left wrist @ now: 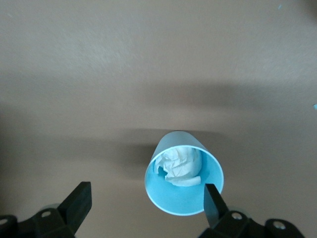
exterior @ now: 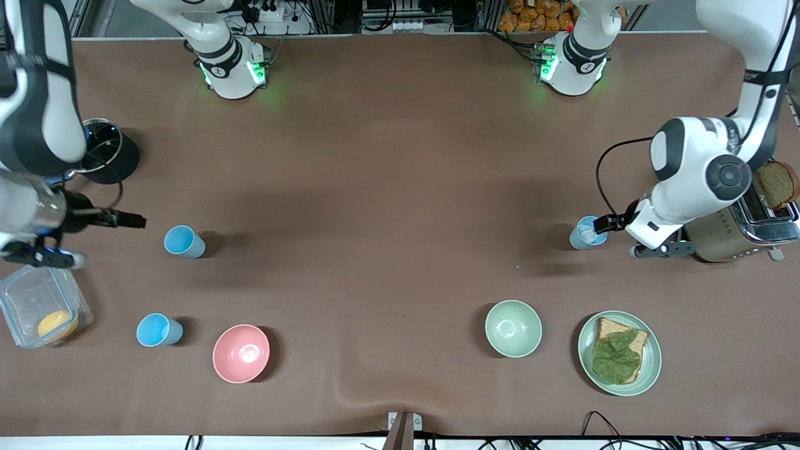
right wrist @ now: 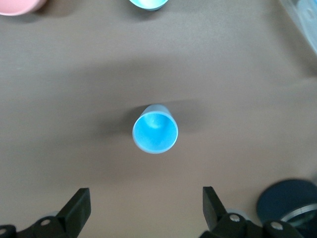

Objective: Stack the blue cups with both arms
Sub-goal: 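Grasp the blue cup with the right gripper while the left gripper grasps another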

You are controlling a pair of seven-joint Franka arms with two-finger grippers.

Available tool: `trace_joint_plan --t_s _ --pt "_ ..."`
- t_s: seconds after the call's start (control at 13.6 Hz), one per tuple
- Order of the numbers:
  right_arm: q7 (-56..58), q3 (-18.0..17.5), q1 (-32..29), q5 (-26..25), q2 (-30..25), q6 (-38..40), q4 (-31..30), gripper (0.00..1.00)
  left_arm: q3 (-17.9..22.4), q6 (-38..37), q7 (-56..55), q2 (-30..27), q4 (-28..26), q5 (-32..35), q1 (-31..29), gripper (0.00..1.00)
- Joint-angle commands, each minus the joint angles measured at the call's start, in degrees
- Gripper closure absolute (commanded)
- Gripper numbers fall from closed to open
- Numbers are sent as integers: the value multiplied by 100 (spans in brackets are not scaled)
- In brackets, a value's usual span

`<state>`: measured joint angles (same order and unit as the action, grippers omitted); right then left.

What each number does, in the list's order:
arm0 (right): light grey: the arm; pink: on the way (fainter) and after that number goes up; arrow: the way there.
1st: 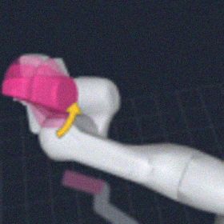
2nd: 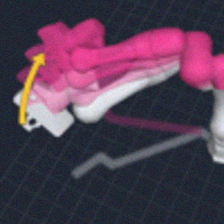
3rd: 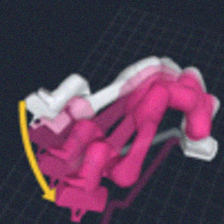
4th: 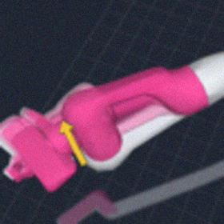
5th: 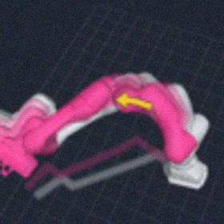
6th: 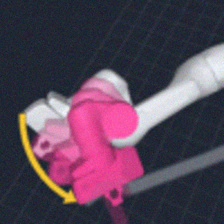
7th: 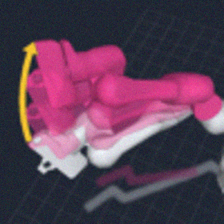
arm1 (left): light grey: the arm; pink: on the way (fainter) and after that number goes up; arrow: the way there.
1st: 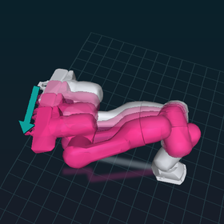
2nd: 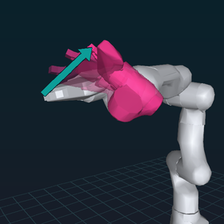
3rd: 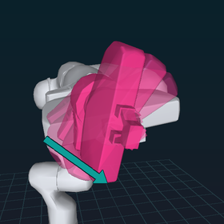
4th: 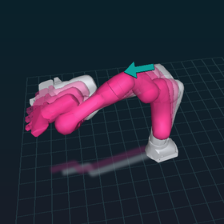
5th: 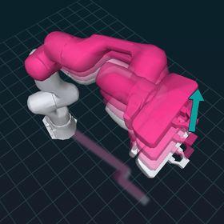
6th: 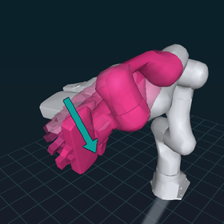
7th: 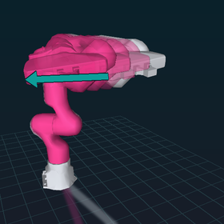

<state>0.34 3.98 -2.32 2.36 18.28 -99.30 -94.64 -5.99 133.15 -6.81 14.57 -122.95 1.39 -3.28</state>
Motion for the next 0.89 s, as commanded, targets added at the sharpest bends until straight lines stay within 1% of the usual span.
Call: trace_joint_plan --t_s 0.0,0.07,0.15,0.22,0.3,0.37,0.44,0.52,0.66,0.81 --pt "265 -28 -198 54 104 -388 -362 0 -34 649 145 -33 -475 -130 -32 0" --pt "274 -28 -234 10 254 -458 -345 0 -34 738 145 46 -493 -130 -41 8" --pt "370 -28 -234 -8 360 -598 -362 0 -34 774 145 133 -494 -130 -41 22" --pt "475 -28 -260 -8 482 -652 -380 0 -34 792 145 186 -485 -130 -49 32" --pt "528 -28 -278 -8 649 -757 -371 0 -34 861 145 257 -485 -130 -49 45" --pt "633 -28 -278 -8 781 -888 -380 0 -34 888 145 292 -485 -130 -41 62" --pt "730 -28 -304 -8 852 -916 -380 0 -34 889 118 345 -467 -130 -41 89" --pt "757 -28 -295 -8 957 -942 -380 0 -34 889 127 354 -458 -130 -32 100" --pt "757 -28 -261 -8 1125 -1039 -380 0 -34 889 145 372 -432 -69 -14 100" --pt "757 -28 -182 -8 1222 -1144 -380 0 -104 880 110 267 -380 -69 12 100"
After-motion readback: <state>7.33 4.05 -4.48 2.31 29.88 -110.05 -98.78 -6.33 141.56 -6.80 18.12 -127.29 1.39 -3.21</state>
